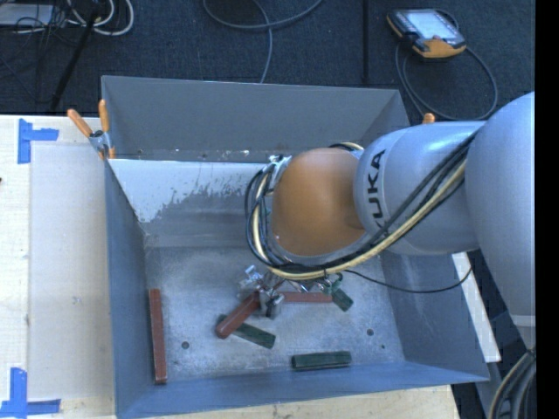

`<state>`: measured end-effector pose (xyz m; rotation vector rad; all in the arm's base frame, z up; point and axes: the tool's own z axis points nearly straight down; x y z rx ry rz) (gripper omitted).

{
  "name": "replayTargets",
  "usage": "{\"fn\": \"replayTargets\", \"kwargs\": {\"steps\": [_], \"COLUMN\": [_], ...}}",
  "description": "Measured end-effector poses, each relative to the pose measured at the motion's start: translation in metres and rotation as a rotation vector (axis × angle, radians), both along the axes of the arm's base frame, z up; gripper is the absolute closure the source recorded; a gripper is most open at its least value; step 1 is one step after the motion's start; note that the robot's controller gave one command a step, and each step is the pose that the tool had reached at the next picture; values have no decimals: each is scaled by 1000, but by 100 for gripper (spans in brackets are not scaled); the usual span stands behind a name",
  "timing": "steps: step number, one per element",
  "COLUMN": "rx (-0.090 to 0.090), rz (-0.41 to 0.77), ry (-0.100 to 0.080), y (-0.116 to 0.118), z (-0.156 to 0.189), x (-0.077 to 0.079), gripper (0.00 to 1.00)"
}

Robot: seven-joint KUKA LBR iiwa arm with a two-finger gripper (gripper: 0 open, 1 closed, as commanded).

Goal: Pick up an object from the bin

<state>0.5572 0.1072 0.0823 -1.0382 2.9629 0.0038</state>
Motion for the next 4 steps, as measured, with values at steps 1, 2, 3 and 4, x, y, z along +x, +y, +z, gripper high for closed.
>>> {"fn": "replayTargets", "kwargs": {"steps": [1, 2, 3, 4], "rx": [-3, -3, -3, -2], "rz": [15, -255, -255, -327], "ry": [8, 4, 3, 1], "y": [-2, -24, -24, -16], "z": [50, 22, 23, 66], "x": [3, 4, 4, -16], "gripper": [100, 100, 100, 0]}}
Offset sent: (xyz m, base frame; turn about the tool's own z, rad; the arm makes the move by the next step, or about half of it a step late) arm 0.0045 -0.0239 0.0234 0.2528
